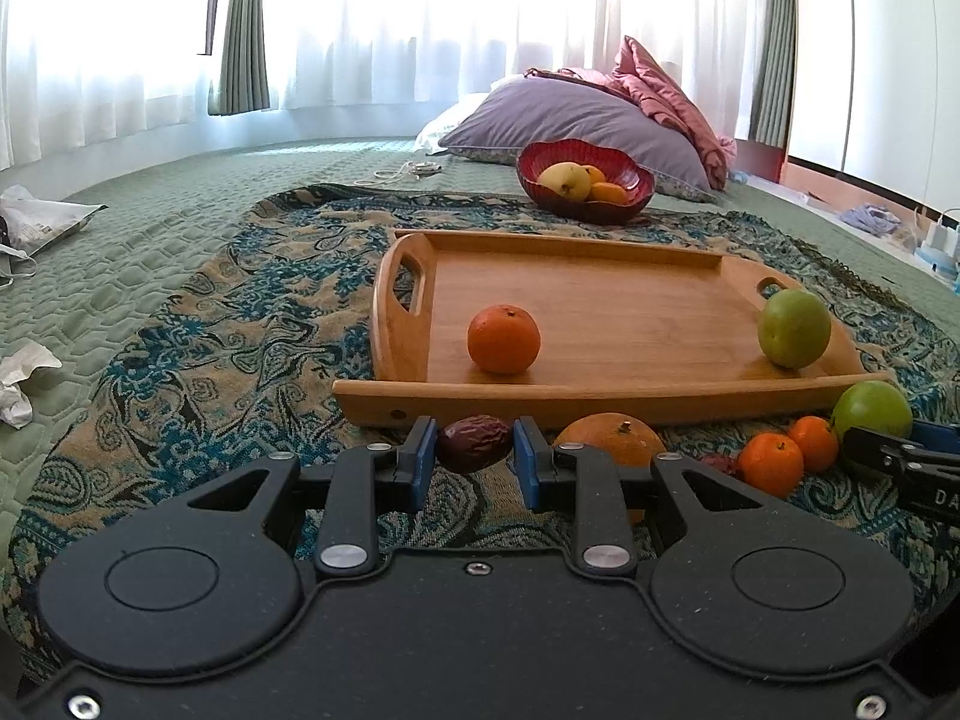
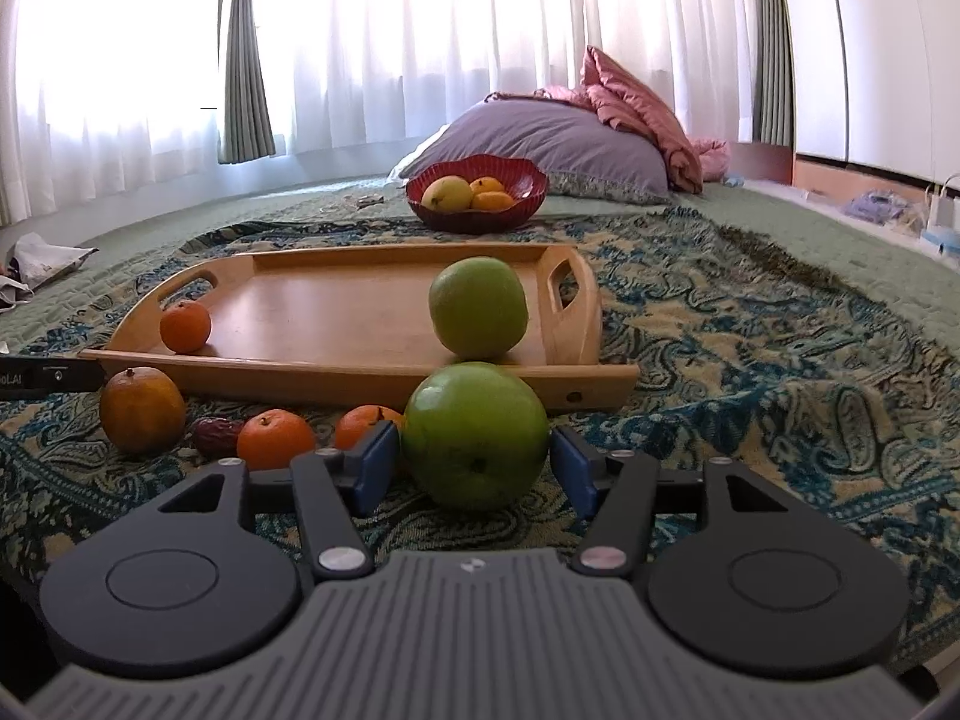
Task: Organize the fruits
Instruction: 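Grasp the red date with the left gripper while the right grasps another green apple, then place the date on the tray with the left gripper while the right places the apple beside the first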
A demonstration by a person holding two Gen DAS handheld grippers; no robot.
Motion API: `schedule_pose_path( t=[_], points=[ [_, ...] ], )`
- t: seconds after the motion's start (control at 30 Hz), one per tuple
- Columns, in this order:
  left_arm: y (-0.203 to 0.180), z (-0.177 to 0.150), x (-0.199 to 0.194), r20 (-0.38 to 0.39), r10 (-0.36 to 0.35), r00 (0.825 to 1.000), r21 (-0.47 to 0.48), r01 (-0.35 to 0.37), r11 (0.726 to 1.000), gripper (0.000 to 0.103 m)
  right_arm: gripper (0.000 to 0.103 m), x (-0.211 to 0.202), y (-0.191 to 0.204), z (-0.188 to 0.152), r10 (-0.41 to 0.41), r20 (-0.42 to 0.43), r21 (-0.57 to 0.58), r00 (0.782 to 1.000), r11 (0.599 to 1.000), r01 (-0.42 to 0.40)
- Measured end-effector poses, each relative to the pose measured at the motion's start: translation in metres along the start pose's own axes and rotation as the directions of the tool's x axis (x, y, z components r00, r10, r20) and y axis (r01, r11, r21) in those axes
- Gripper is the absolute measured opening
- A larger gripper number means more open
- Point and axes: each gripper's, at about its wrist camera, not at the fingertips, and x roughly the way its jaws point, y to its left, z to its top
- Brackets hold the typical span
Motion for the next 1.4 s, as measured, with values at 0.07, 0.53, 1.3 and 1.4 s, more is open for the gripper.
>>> schedule_pose_path(
  t=[0.07, 0.53, 1.3, 1.4],
  points=[
    [0.000, 0.000, 0.000, -0.001, 0.000, 1.000, -0.002, 0.000, 1.000, 0.026, 0.072, 0.006, -0.003, 0.001, 0.010, -0.013, 0.023, 1.000, 1.000, -0.010],
    [0.001, 0.008, 0.007, 0.001, -0.005, 1.000, -0.001, 0.005, 1.000, 0.026, 0.059, 0.017, -0.015, 0.009, 0.054, -0.030, 0.148, 0.998, 0.988, -0.049],
    [0.002, 0.123, 0.098, -0.077, -0.083, 0.994, -0.009, 0.083, 0.997, 0.026, 0.059, 0.071, -0.040, 0.129, 0.077, -0.048, 0.227, 0.996, 0.972, -0.065],
    [0.001, 0.128, 0.120, -0.118, -0.093, 0.989, -0.003, 0.093, 0.996, 0.026, 0.059, 0.097, -0.040, 0.135, 0.077, -0.102, 0.226, 0.992, 0.973, -0.052]
  ],
)
